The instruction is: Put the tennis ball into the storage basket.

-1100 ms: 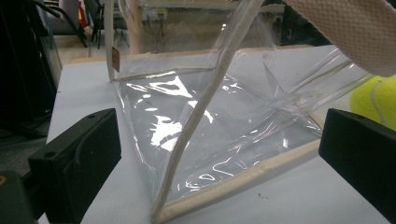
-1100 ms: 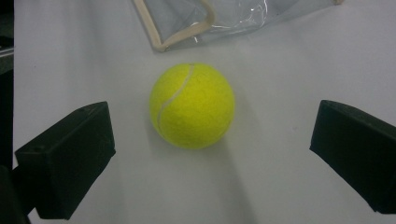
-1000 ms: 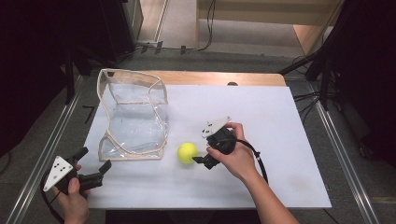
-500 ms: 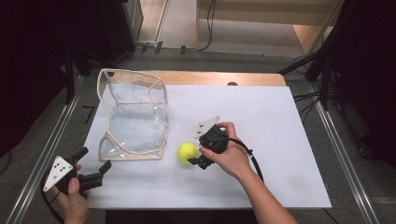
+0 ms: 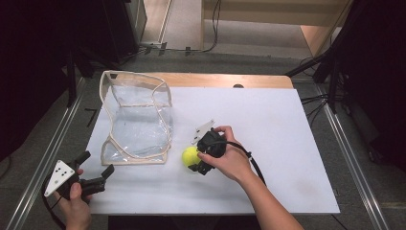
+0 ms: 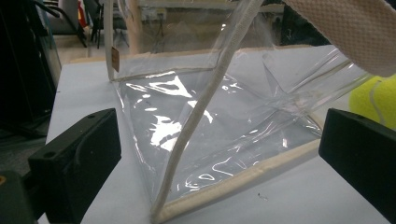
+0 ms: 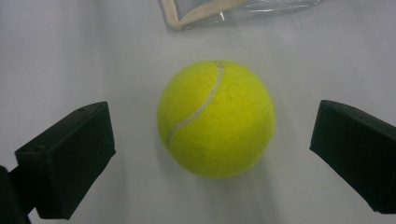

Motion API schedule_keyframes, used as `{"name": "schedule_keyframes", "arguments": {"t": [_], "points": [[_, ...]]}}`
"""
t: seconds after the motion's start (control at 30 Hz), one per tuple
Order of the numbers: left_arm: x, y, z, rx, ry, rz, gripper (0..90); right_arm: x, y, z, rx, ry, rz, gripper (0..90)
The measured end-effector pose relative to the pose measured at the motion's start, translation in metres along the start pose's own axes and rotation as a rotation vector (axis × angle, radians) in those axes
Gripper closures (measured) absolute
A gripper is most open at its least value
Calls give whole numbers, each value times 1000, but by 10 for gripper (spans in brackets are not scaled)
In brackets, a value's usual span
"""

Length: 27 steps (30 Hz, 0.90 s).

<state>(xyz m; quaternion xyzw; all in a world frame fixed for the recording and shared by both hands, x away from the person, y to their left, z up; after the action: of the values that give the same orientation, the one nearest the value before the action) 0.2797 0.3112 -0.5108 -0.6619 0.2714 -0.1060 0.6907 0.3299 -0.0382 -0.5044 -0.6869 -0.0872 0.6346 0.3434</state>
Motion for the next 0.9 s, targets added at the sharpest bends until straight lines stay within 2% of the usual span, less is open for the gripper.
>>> {"name": "schedule_keyframes", "arguments": {"t": [0.17,0.2,0.5,0.53,0.73,0.9], "points": [[0,0,0,0,1,0,0,7,-2,0,-17,-6,13,0],[0,0,0,0,1,0,0,7,-2,1,-4,-4,22,0],[0,0,0,0,1,0,0,15,-1,0,-11,-7,52,0],[0,0,0,0,1,0,0,16,-1,1,1,-9,55,0],[0,0,0,-1,2,1,0,21,-2,0,-23,-12,68,0],[0,0,0,-1,3,-1,0,25,-3,2,-14,-15,81,0]]}}
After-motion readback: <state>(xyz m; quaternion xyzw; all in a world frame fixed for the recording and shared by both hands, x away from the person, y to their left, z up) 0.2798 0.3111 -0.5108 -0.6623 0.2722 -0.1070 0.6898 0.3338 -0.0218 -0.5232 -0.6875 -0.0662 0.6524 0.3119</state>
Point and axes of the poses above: each handheld gripper's, and its own axes: x roughly forward along the jaws, y roughly out of its underside, z roughly to its left, the point moved 6 cm from there along x, roughly forward along the jaws, and after that the axes turned 1 degree about x, right-handed, at the moved point
